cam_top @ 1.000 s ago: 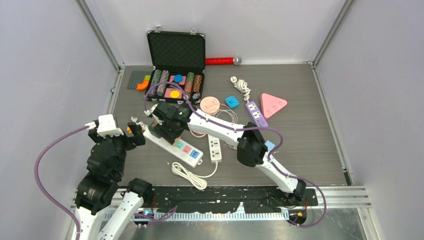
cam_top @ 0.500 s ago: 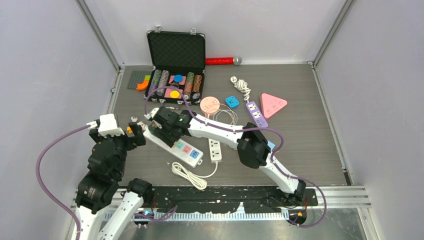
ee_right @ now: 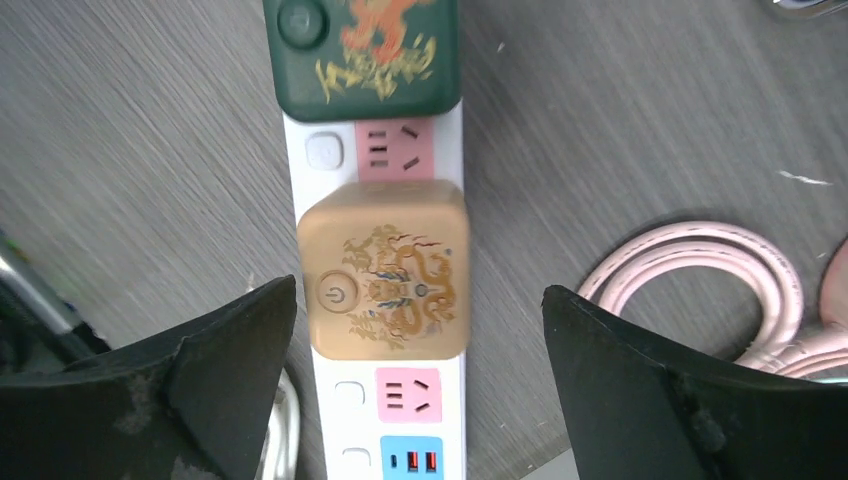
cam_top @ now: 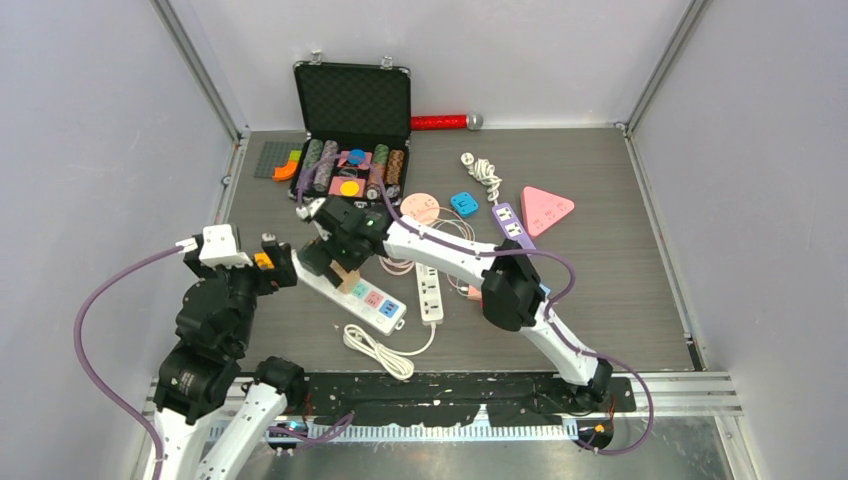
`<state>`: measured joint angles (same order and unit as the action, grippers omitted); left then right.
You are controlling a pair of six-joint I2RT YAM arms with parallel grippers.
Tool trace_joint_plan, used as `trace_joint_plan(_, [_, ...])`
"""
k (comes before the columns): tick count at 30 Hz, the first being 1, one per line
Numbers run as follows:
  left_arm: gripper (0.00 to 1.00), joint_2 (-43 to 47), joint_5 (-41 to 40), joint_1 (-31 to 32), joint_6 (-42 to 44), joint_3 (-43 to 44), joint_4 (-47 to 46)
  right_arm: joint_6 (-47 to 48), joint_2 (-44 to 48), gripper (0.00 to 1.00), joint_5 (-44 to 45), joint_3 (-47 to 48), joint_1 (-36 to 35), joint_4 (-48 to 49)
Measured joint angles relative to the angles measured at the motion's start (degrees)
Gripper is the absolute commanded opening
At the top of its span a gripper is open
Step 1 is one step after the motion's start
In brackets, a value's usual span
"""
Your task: Insert the plug
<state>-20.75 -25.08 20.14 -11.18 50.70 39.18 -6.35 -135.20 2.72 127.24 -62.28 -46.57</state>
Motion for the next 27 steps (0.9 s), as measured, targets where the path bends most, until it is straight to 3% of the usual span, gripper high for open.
trace_joint_plan(4, [1.00, -1.31, 3.50, 0.00, 0.15, -1.31, -4.87, -1.57, 2.95, 0.96, -2.62, 1.38, 2.86, 0.31])
trace_joint_plan(8, [1.00, -4.52, 7.13, 0.00, 1.27, -2.93, -8.96, -3.87, 12.20, 0.97, -2.14, -5.49, 6.12, 1.79])
trace_joint_plan(18, [1.00, -15.52, 20.52, 0.00, 4.24, -3.17, -12.26, -20.48, 45.03, 0.95, 10.25, -44.96, 20.37, 2.05])
trace_joint_plan(27, [1.00, -17.62, 26.73, 0.02, 4.37, -5.92, -15.41, -27.74, 57.92, 0.95, 9.77, -69.48, 24.57, -1.33])
